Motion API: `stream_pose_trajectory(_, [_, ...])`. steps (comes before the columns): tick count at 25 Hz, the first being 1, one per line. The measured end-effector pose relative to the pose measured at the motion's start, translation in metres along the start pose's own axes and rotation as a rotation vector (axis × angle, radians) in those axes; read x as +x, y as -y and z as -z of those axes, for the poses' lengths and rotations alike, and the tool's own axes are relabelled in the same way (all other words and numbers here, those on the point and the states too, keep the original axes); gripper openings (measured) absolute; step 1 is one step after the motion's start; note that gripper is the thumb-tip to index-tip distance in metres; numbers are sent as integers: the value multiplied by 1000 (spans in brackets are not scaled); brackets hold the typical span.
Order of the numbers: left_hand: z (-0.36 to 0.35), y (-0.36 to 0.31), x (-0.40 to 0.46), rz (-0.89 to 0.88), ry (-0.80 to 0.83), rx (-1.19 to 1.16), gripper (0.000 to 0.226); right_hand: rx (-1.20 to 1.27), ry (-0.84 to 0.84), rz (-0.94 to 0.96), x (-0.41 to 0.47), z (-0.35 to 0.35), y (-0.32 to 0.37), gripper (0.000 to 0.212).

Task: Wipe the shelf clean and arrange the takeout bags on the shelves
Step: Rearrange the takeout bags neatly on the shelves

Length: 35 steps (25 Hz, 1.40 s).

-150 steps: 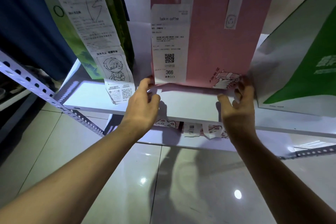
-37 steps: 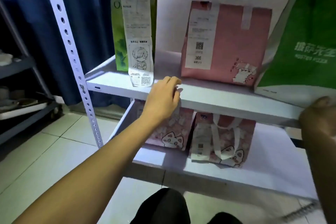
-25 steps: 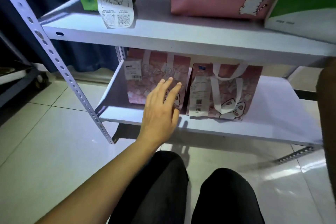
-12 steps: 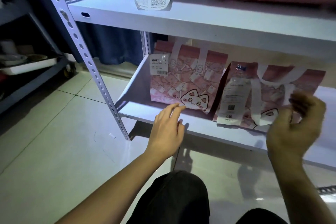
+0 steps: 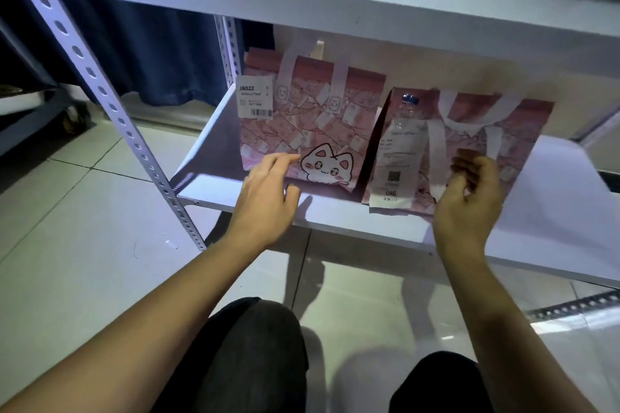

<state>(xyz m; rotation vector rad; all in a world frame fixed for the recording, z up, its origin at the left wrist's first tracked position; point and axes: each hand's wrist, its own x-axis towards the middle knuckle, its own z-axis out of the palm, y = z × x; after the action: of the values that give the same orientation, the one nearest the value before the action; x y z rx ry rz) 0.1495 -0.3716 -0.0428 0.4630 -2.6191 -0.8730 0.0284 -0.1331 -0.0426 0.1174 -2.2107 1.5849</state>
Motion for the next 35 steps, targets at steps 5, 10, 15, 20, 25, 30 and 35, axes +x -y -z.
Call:
stream_pose_trajectory(5, [-24,-22,1,-53,100,-27,46,-13,-114,-58,7,21,-20,35])
stream_pose_trajectory(10, [-40,-32,1,-74,171,-42,44,0,-172,-98,5,39,-38,33])
stream_pose_trajectory(15, [-56,-45,7,-104,200,-64,48,-9,-191,-132,2,47,-48,34])
stream_pose_trajectory(20, [-73,-53,9,-104,231,-105,52,-31,-214,-146,3,56,-57,32])
stream_pose_trajectory(25, [-84,-70,23,-15,272,-252,55,-66,-17,-265,22,57,-63,53])
stream_pose_trajectory(30, [-95,-87,50,131,283,-357,47,50,59,-343,46,51,-58,48])
stream_pose_trajectory(35, [-99,-97,43,179,237,-475,27,64,-148,-375,37,73,-53,25])
